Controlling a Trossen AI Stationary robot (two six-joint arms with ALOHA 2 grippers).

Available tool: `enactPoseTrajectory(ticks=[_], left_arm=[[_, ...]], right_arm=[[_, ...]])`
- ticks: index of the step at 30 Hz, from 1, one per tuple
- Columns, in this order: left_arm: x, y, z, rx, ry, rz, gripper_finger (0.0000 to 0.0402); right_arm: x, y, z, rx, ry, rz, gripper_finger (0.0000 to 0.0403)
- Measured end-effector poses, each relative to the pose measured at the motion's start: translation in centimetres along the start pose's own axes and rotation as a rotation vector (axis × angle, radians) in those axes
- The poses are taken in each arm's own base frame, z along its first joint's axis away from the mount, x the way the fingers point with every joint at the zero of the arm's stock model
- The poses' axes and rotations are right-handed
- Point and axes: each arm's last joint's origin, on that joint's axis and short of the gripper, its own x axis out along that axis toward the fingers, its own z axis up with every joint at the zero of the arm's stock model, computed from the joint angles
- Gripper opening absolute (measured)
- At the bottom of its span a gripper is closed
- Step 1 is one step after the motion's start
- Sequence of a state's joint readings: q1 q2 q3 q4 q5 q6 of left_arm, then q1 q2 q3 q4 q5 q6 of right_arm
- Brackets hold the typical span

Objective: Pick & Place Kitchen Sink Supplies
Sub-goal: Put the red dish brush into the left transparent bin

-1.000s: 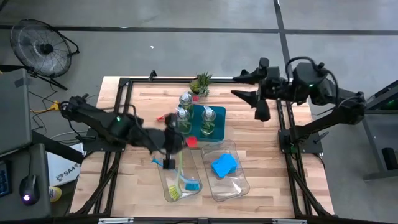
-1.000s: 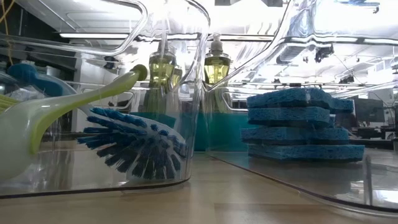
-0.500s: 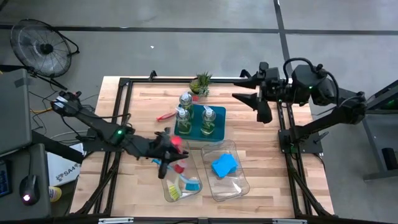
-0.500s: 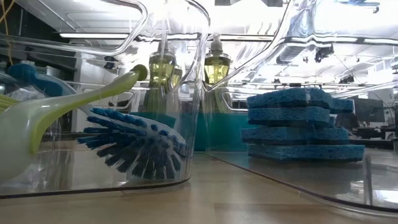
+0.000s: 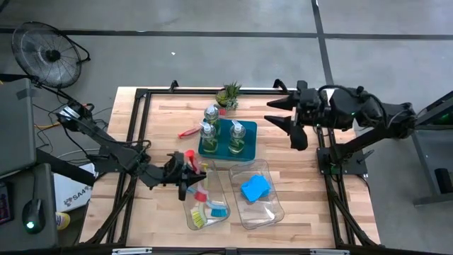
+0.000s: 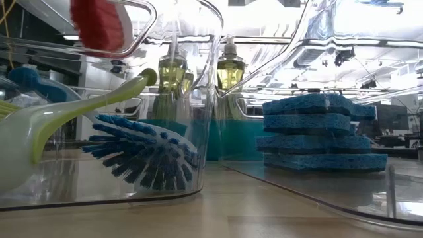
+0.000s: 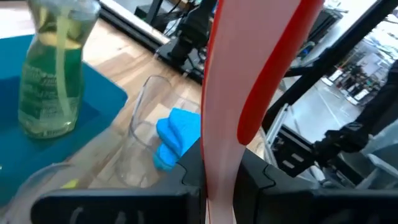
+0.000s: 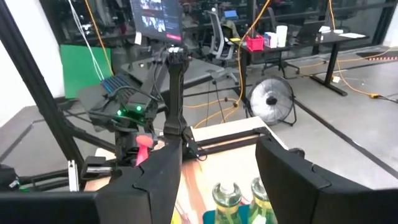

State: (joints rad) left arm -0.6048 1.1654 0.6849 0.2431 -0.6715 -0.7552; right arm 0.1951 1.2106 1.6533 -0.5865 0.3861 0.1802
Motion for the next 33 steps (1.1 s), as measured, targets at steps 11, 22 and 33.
enactPoseTrajectory(ticks=[11, 22, 33], left_arm=[[1.2, 0.5, -1.4, 0.015, 0.013, 0.062, 0.0037], [3.3, 0.8, -3.7, 0.012, -0.024, 0.126, 0.0037], [4.6, 1.4, -5.8, -0.024, -0.036, 0.194, 0.0038]], right_arm=[[1.7, 0.8, -1.1, 0.001, 0.058, -0.027, 0.0200], [3.4, 1.4, -2.0, -0.016, 0.101, -0.034, 0.0200], [4.1, 1.6, -2.4, -0.012, 0.122, -0.036, 0.0200]])
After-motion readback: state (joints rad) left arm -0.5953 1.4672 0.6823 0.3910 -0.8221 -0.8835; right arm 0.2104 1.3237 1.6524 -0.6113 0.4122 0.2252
